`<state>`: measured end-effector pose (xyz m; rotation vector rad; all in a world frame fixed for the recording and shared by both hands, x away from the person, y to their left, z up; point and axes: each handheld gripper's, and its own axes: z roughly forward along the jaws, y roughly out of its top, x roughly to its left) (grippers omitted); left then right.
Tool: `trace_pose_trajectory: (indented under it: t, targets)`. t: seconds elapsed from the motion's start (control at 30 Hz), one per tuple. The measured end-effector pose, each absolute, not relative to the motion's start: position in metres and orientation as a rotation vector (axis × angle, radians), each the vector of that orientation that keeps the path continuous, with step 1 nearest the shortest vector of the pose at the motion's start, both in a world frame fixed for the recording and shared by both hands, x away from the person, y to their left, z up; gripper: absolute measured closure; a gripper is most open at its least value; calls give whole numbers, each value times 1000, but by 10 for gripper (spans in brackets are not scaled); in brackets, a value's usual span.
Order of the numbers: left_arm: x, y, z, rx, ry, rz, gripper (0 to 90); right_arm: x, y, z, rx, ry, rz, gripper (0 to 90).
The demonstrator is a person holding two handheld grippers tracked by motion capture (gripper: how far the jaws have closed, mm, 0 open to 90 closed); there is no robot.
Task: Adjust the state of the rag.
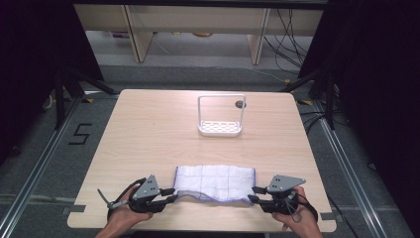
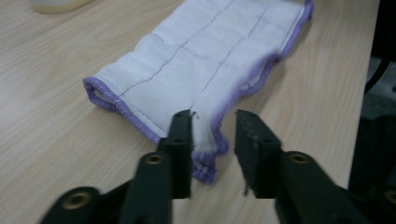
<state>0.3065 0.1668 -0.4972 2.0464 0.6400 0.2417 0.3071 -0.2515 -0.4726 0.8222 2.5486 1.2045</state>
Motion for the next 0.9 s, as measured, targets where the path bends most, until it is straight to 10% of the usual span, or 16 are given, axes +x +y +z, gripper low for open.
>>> trace_pose_trajectory:
  t: [0.23, 0.9]
  targets:
    - [328, 173, -481, 1951, 759, 232, 440, 314, -257, -464, 1050, 2401, 1322, 402]
    - [409, 140, -507, 2180, 835, 317, 458, 387, -240, -488, 1161, 2401, 1029, 509]
